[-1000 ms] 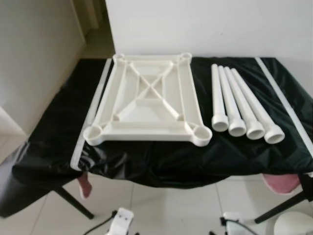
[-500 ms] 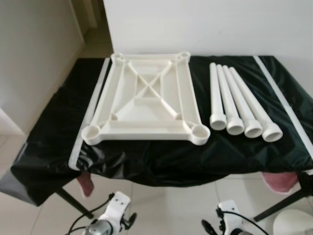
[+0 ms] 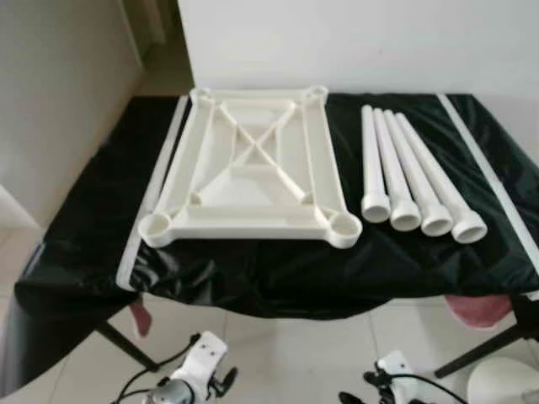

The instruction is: Building children table

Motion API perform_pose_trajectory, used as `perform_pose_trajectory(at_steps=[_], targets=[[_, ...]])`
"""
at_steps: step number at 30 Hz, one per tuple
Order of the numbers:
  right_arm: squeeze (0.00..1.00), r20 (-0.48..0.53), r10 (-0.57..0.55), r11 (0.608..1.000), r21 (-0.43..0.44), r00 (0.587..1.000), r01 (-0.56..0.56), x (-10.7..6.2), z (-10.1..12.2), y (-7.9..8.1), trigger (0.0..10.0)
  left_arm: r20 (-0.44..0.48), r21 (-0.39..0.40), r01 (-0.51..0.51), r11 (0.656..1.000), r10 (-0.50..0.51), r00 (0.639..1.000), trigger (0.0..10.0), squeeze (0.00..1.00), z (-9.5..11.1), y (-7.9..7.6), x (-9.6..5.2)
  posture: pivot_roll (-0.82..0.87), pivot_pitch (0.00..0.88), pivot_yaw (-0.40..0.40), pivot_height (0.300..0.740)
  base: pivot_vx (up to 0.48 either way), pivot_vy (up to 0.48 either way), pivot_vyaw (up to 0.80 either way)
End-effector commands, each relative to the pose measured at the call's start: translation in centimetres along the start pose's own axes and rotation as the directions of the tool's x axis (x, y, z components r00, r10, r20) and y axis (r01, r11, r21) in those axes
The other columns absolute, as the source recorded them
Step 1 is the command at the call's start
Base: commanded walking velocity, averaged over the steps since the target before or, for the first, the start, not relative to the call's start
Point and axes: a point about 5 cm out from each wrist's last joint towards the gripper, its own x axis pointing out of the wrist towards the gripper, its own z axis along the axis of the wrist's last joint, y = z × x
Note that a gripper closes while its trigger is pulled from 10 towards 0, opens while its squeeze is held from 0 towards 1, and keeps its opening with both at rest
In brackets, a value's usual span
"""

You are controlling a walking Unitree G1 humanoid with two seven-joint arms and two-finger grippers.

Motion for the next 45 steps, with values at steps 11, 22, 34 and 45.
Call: perform_pose_trajectory(at_steps=[11,22,34,45], targets=[[0.0,0.014,0.223,0.963,-0.157,0.975,-0.218,-1.5,2.2,-0.6,10.0,0.008,0.023,0.525,0.851,-0.526,0.851,10.0,0.0,0.1,-2.7,-0.8,-0.02,0.054,0.024,0.74,0.0,0.0,0.0],[0.0,0.108,0.368,0.878,-0.367,0.924,-0.307,-3.0,9.9,-1.2,10.0,0.025,0.153,0.57,0.807,-0.58,0.814,10.0,0.0,1.0,-2.9,-0.8,-0.01,0.051,0.03,0.74,0.0,0.0,0.0],[0.0,0.1,0.436,0.851,-0.37,0.894,-0.373,-3.8,11.7,0.8,10.0,0.011,0.195,0.57,0.798,-0.583,0.812,10.0,0.0,1.1,-2.7,-0.8,0.0,0.055,0.031,0.74,0.0,0.0,0.0],[0.0,0.195,0.463,0.845,-0.393,0.865,-0.363,-5.0,15.5,1.5,10.0,0.141,0.236,0.623,0.746,-0.66,0.738,10.0,0.0,2.6,-3.4,-1.0,0.0,0.053,0.024,0.74,0.0,0.0,0.0]])
